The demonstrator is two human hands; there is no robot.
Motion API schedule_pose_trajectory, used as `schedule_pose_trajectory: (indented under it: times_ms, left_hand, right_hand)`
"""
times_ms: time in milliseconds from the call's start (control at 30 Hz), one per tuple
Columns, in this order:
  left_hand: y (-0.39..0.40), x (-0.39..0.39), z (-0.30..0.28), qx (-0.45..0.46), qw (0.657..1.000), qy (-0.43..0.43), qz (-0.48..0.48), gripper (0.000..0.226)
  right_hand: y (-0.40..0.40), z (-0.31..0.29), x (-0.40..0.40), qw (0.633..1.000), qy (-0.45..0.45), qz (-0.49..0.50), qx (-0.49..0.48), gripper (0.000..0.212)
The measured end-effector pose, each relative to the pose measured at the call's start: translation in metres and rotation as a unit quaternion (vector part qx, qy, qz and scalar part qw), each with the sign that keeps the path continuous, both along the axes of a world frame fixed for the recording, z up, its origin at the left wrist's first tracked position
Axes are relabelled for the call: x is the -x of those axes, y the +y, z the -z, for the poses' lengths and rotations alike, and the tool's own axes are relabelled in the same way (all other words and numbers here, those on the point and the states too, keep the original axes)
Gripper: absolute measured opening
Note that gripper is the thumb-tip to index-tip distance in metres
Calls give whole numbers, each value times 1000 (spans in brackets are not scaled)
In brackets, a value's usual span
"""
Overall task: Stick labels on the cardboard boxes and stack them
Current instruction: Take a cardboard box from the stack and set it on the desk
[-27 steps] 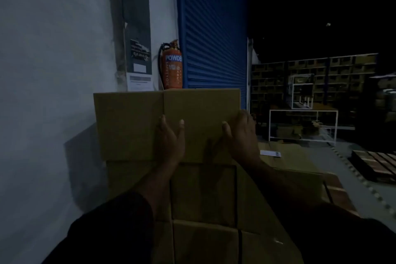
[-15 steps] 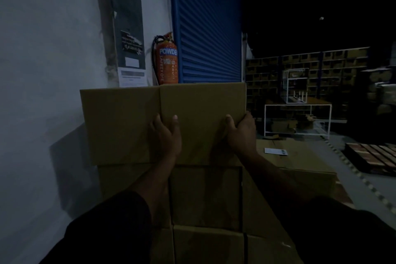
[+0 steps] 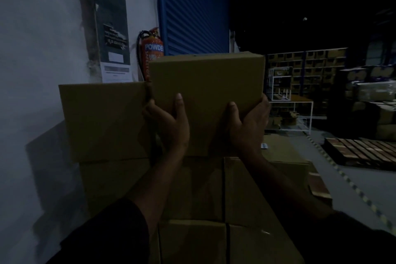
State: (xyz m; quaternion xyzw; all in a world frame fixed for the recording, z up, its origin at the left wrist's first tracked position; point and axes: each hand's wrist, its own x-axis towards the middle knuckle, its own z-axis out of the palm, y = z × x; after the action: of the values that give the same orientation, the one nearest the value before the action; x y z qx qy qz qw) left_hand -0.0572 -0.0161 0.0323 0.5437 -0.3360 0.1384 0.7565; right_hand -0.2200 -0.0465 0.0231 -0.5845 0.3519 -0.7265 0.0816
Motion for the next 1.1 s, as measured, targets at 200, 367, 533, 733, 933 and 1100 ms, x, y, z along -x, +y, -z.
schedule_pose_trajectory:
  times_ms: [200,367,533,733,933,1100]
  left_hand:
    - [16,77,-4,84,994,-22,70,77]
    - [28,175,1,80,986,-26,147,89]
    - [43,293,28,81,977,-33,195,77]
    - [81,410,101,11,946,-7,325,74]
    - [98,454,207,-118,891,119,423,47]
    - [111,453,286,-270,811,269,444,83]
  right_hand:
    - [35,-1,82,999,-18,33,8,84]
    - [74,10,183,995,-34,91,11,85]
    - [118,36,302,987,-51,154,-18,85]
    - [180,95,414,974,-55,204,-78,78]
    - [224,183,474,960,-33,209,-186,66]
    - [248,262,481,936,-40,185,-296,59]
